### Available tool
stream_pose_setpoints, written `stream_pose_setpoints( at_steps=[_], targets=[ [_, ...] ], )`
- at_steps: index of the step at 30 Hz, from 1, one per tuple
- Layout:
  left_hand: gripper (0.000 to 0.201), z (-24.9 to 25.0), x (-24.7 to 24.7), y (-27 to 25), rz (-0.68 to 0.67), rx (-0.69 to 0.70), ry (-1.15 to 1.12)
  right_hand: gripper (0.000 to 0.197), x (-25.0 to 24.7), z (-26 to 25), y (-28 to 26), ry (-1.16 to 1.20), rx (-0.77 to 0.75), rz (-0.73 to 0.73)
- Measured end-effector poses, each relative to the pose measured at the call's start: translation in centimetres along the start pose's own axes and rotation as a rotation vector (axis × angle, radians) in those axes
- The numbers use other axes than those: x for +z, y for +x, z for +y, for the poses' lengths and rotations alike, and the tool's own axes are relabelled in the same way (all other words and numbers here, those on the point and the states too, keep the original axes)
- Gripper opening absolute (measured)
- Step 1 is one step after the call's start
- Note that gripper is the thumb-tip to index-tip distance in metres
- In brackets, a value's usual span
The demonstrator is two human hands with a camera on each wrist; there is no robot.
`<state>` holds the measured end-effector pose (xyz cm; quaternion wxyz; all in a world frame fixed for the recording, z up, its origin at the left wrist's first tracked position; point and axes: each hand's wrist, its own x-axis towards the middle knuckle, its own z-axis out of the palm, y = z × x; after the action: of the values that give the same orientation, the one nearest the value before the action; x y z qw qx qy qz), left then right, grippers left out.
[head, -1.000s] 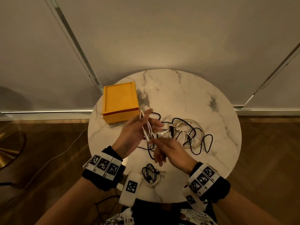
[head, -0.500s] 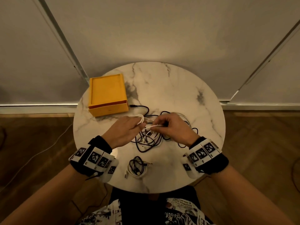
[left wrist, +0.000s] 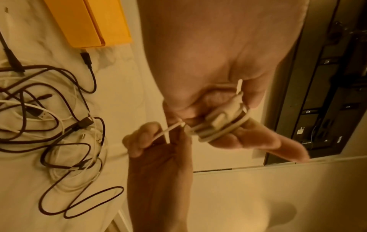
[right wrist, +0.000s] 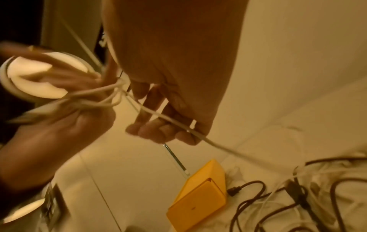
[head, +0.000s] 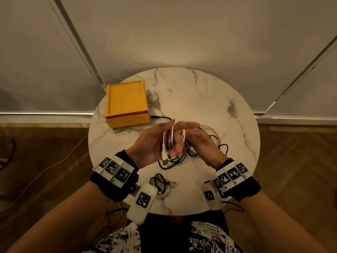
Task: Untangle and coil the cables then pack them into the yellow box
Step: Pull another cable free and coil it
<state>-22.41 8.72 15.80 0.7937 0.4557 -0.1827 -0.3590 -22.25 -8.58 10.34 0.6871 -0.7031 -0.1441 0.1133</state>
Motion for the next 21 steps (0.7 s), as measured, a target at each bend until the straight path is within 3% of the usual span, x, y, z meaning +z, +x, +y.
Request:
stream_pose_setpoints(
  at_steps=[4, 8, 10, 12, 14, 16, 18, 21],
  targets=[
    [0.051, 1.3, -0.5, 0.2, 0.118, 0.133, -0.056, 0.035, 0.8, 0.8, -0.3, -0.138, 0.099, -0.161],
    [0.046, 2.2, -2.0, 0.1, 0.3, 0.251, 0.003, 0.034, 1.3, 0.9, -1.1, -0.225, 0.144, -0.185],
    [0.045, 1.7, -2.7, 0.0, 0.396, 0.242, 0.209, 0.029, 1.8, -0.2, -1.4, -0.249, 0.124, -0.214],
    [0.043, 0.7, -3.1, -0.2, 0.429, 0.206, 0.59, 0.026, 2.4, -1.6, -1.3, -0.257, 0.085, -0.232],
    [0.049, -0.6, -3.4, -0.6, 0.406, 0.153, 1.026, 0.026, 2.3, -2.9, -1.1, -0.322, 0.015, -0.224],
    [0.055, -1.5, -3.6, -0.8, 0.379, 0.126, 1.276, 0.019, 1.9, -4.0, -0.8, -0.372, -0.038, -0.191],
    [0.049, -1.9, -3.9, -1.3, 0.384, 0.1, 1.288, 0.011, 1.1, -4.5, -0.6, -0.343, -0.042, -0.147],
    [0.035, -2.0, -3.4, -2.4, 0.381, 0.048, 1.088, 0.007, -0.2, -4.7, -0.6, -0.257, -0.017, -0.075]
  ],
)
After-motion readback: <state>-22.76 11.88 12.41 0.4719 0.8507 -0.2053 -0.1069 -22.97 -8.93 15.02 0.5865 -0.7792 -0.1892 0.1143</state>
